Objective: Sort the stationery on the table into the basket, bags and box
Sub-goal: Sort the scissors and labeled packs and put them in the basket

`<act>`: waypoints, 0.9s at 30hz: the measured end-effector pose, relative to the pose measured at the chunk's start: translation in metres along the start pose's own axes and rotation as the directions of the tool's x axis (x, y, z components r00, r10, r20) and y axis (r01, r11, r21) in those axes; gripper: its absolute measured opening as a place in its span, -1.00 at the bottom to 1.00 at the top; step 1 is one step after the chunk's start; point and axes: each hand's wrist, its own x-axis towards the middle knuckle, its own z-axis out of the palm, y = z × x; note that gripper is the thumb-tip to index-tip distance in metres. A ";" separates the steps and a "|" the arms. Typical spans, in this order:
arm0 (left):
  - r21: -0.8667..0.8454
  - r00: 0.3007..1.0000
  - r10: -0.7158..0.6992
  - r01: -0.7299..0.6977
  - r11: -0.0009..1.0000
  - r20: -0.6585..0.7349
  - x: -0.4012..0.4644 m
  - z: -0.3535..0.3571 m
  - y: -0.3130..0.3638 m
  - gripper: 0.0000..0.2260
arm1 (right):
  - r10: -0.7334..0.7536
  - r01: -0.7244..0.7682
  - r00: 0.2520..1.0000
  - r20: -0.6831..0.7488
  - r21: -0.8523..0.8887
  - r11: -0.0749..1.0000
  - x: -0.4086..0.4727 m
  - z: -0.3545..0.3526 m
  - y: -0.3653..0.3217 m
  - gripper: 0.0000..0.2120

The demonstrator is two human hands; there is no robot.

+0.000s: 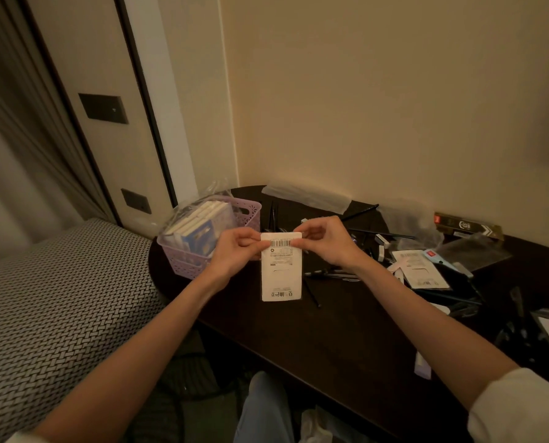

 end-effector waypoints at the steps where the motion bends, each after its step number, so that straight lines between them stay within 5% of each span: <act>1: -0.066 1.000 -0.008 0.008 0.998 0.012 -0.003 -0.007 0.007 -0.97 | 0.007 -0.008 1.000 0.012 0.072 0.997 0.002 -0.001 -0.006 -0.86; 4: -0.232 0.987 -0.046 0.082 0.969 0.156 -0.006 -0.029 0.019 -0.76 | 0.027 -0.047 0.996 0.080 0.255 0.966 0.008 -0.001 -0.021 -0.85; 9: -0.276 0.914 -0.073 0.195 0.941 0.398 -0.012 -0.045 0.023 -0.33 | -0.009 -0.045 0.989 0.151 0.352 0.935 0.021 0.011 -0.036 -0.82; 12: -0.348 0.873 -0.025 0.220 0.911 0.487 -0.016 -0.049 0.025 -0.27 | -0.033 -0.035 0.984 0.174 0.376 0.926 0.029 0.019 -0.037 -0.78; 19: -0.248 0.916 -0.024 0.134 0.959 0.402 0.000 -0.071 0.027 -0.35 | -0.094 0.044 0.985 0.142 0.322 0.946 0.054 0.026 -0.045 -0.78; 23: -0.073 0.975 -0.032 0.049 0.996 0.220 0.026 -0.093 0.046 -0.16 | -0.106 0.117 0.993 -0.055 0.269 0.956 0.080 0.023 -0.047 -0.76; 27: 0.067 0.998 0.006 -0.010 0.998 0.059 0.053 -0.105 0.053 -0.45 | -0.075 0.095 0.990 -0.121 0.166 0.982 0.100 0.028 -0.026 -0.77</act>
